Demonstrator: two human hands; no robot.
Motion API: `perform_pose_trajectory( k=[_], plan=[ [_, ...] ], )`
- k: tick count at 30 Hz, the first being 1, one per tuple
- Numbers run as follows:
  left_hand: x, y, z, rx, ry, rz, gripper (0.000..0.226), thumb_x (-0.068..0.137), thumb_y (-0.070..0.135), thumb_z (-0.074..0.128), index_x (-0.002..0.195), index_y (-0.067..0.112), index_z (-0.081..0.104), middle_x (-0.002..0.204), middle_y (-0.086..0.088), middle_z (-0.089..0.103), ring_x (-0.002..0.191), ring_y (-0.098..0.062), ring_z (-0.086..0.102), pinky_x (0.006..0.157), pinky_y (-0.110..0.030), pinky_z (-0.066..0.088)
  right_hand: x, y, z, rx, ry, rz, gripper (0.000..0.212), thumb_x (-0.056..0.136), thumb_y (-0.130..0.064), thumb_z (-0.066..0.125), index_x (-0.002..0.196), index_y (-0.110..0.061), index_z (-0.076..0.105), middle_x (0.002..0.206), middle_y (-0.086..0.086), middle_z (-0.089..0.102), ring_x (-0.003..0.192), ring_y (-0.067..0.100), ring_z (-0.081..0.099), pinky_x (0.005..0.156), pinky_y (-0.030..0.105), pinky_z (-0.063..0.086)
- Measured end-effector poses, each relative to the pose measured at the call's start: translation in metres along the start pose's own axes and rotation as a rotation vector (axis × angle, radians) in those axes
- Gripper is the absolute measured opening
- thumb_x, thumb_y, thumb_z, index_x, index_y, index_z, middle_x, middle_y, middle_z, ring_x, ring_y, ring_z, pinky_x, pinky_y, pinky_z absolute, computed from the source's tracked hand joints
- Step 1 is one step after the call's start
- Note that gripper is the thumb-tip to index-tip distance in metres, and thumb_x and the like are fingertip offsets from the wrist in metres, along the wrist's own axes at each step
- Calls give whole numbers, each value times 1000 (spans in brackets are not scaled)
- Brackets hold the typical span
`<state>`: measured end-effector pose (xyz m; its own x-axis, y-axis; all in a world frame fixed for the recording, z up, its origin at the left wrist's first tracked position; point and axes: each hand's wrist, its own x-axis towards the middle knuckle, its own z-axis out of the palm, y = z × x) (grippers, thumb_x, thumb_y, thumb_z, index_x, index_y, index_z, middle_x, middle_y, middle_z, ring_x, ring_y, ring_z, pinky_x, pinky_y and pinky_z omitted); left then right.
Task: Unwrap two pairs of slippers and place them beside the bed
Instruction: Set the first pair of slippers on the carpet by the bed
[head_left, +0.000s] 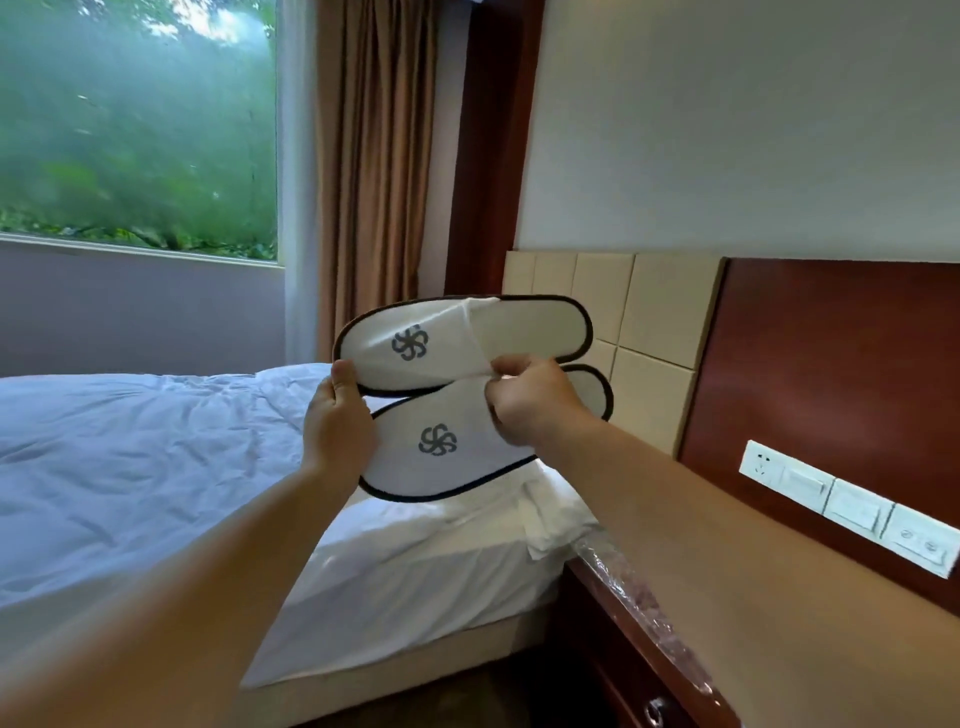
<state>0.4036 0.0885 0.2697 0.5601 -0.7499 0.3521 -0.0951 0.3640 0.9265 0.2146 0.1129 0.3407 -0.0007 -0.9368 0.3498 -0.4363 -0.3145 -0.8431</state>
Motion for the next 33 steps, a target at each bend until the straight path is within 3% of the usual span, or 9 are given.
perform_pose_trajectory(
  k=[2, 7, 12, 20, 23, 26, 28, 31, 33],
  plan=[
    [1, -10, -18, -28, -24, -87, 49, 101, 55, 28, 83, 21, 58, 68, 3, 52, 67, -19, 49, 57, -31, 39, 1, 3, 18, 50, -36, -6, 19, 80, -15, 63, 95, -17, 74, 97, 4, 73, 96, 28, 67, 93, 44, 54],
    [2, -43, -51, -26, -226, -408, 40, 101, 51, 39, 115, 19, 57, 98, -4, 59, 79, -20, 61, 63, -32, 51, 5, 27, 53, -77, -96, -70, 13, 83, -17, 61, 78, -23, 72, 84, -2, 72, 88, 23, 65, 83, 36, 56],
    [2, -86, -68, 117, -285, -538, 12, 98, 24, 55, 109, 20, 57, 107, -4, 62, 85, -19, 68, 66, -33, 54, 17, 73, 80, -180, -204, -106, 19, 82, -21, 61, 64, -26, 64, 69, -12, 62, 69, 8, 56, 58, 19, 40],
    [5, -148, -79, 895, -579, -800, 41, 88, 50, 66, 118, 25, 57, 110, -4, 66, 84, -19, 67, 70, -32, 57, 55, 170, 124, -251, -489, -87, 25, 81, -11, 53, 93, -16, 75, 92, 2, 73, 90, 23, 67, 82, 36, 57],
    [12, -171, -76, 1014, -501, -590, 73, 78, 40, 79, 140, 26, 43, 123, -9, 60, 95, -20, 60, 70, -26, 51, 65, 204, 147, -358, -618, -103, 21, 82, -13, 52, 89, -23, 70, 100, -4, 67, 94, 19, 61, 77, 28, 52],
    [17, -195, -74, 1096, -525, 2, 108, 69, 39, 86, 155, 32, 20, 152, -5, 34, 127, -21, 43, 97, -36, 46, 68, 237, 175, -480, -763, -134, 16, 82, -15, 54, 70, -25, 60, 92, -4, 60, 88, 21, 59, 66, 24, 44],
    [15, -214, -75, 1201, -731, 224, 110, 67, 52, 82, 155, 35, 19, 160, 4, 18, 144, -21, 21, 115, -45, 28, 65, 257, 196, -544, -869, -161, 20, 82, -14, 55, 66, -25, 60, 84, -3, 60, 84, 22, 59, 62, 25, 45],
    [4, -254, -76, 1336, -972, 308, 95, 62, 74, 68, 146, 38, 38, 163, 10, 13, 147, -15, 7, 116, -44, 12, 54, 281, 229, -590, -1029, -175, 16, 85, -14, 57, 78, -22, 69, 83, -1, 63, 79, 20, 59, 57, 25, 44],
    [-5, -281, -78, 1381, -1084, 315, 77, 62, 72, 71, 130, 36, 57, 161, 6, 24, 148, -17, 9, 117, -46, 8, 44, 297, 249, -594, -1103, -176, 16, 86, -15, 57, 86, -21, 72, 82, -2, 64, 77, 18, 59, 55, 25, 43]
  ],
)
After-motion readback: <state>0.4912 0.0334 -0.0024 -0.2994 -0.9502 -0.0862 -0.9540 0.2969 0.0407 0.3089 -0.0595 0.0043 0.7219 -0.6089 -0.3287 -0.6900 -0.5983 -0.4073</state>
